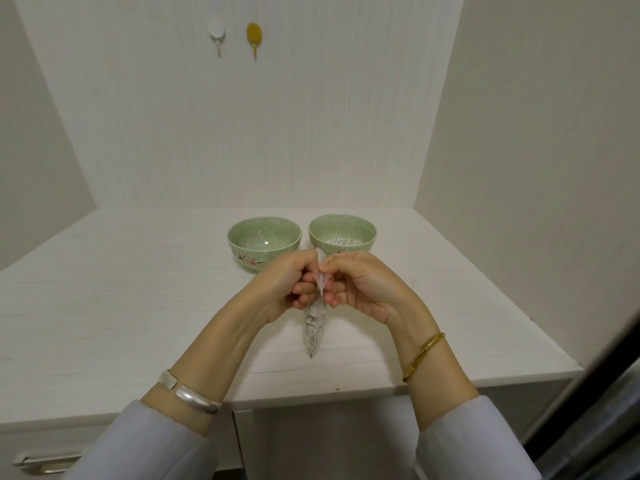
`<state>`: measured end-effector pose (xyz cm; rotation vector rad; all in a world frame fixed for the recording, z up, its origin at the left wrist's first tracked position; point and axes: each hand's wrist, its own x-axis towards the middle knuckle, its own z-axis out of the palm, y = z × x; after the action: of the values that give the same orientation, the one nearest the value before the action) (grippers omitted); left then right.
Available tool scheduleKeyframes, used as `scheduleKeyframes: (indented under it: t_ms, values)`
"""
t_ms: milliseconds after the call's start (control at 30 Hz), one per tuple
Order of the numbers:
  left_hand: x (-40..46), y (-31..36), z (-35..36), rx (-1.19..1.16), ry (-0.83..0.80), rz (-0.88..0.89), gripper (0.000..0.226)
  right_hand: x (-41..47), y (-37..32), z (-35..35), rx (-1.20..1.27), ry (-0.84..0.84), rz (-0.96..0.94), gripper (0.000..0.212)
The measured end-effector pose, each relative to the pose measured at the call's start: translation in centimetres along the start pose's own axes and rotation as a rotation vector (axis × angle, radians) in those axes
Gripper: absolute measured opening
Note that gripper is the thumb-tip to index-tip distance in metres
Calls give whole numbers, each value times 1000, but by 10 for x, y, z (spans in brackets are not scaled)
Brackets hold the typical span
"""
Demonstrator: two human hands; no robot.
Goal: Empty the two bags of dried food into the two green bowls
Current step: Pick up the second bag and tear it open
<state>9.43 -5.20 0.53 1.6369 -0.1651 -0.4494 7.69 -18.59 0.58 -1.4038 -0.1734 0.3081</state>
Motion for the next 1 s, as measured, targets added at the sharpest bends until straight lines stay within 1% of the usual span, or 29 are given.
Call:
scheduleKeyframes:
  t_ms: [133,200,267,333,400,433,533,600,667,733,800,900,1000]
  values:
    - [1,-1,5,-132,14,11,35,1,0,7,-73,97,-30,29]
    - [0,1,9,-157,15,12,35,0,-1,8,-73,118,-33,27]
    - [1,1,10,-185,28,4,46,-2,-1,8,-56,141,-39,26]
    - [-1,2,13,-180,24,0,48,-5,-2,9,-90,165,-59,23]
    - [-4,5,14,-109,31,16,52,-8,-4,12,-179,199,-89,23]
    - [-5,7,14,-53,59,29,53,-9,-6,12,-214,226,-103,24]
    - [-8,14,8,129,184,84,40,-16,-13,11,-296,320,-136,28]
    - [-8,17,0,236,252,118,35,-21,-19,6,-358,388,-166,28]
    - [-8,20,-8,323,300,139,32,-23,-23,1,-442,453,-188,25]
    - [-10,23,-12,424,333,158,24,-23,-24,0,-524,484,-187,23]
    - [-10,26,-13,528,356,173,23,-24,-24,0,-555,495,-177,20]
    - [-12,32,-13,612,345,182,27,-26,-23,-2,-543,484,-170,16]
    - [-16,35,-11,703,314,168,33,-28,-21,-5,-534,473,-174,21]
